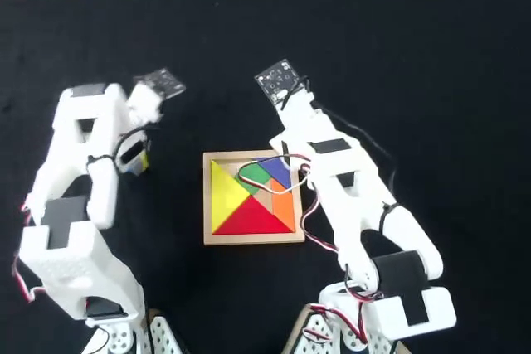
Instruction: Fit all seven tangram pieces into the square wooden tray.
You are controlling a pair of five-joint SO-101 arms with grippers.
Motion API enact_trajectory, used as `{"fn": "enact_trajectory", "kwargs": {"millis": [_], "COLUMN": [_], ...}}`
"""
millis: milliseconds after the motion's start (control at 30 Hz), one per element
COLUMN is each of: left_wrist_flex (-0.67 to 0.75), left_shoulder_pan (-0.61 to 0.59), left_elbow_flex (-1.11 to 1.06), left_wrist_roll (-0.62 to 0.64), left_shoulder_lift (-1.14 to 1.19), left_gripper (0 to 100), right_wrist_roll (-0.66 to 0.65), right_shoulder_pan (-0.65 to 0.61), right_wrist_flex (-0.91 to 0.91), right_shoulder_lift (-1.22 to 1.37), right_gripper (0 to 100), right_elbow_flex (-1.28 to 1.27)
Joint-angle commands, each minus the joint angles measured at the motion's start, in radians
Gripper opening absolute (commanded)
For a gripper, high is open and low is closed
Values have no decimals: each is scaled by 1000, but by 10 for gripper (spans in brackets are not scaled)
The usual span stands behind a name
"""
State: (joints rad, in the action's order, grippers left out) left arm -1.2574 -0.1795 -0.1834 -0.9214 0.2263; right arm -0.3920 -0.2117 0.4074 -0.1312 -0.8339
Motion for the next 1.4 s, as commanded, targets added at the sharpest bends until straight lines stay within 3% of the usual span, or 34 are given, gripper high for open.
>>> {"fn": "enact_trajectory", "kwargs": {"millis": [0,100,200,333,500,767,1000,1100,1233,1367], "left_wrist_flex": [-256,-321,-233,-68,43,54,55,-21,-160,-170], "left_shoulder_pan": [174,357,495,591,644,636,605,507,334,163], "left_elbow_flex": [205,226,177,68,-54,-94,-76,15,104,-13], "left_wrist_roll": [5,54,147,245,302,310,310,308,308,316], "left_shoulder_lift": [-132,-210,-255,-256,-256,-265,-270,-318,-474,-647], "left_gripper": [29,30,30,30,59,266,279,278,278,278], "right_wrist_roll": [-2,15,91,176,215,213,213,213,203,94], "right_shoulder_pan": [41,92,152,235,258,258,256,249,180,51], "right_wrist_flex": [-17,-41,-81,-87,-86,-86,-86,-72,74,307], "right_shoulder_lift": [-4,-12,-12,-8,-7,-5,-5,-13,-27,-111], "right_gripper": [11,11,11,11,11,11,11,11,11,11], "right_elbow_flex": [50,53,53,81,88,88,87,82,125,156]}}
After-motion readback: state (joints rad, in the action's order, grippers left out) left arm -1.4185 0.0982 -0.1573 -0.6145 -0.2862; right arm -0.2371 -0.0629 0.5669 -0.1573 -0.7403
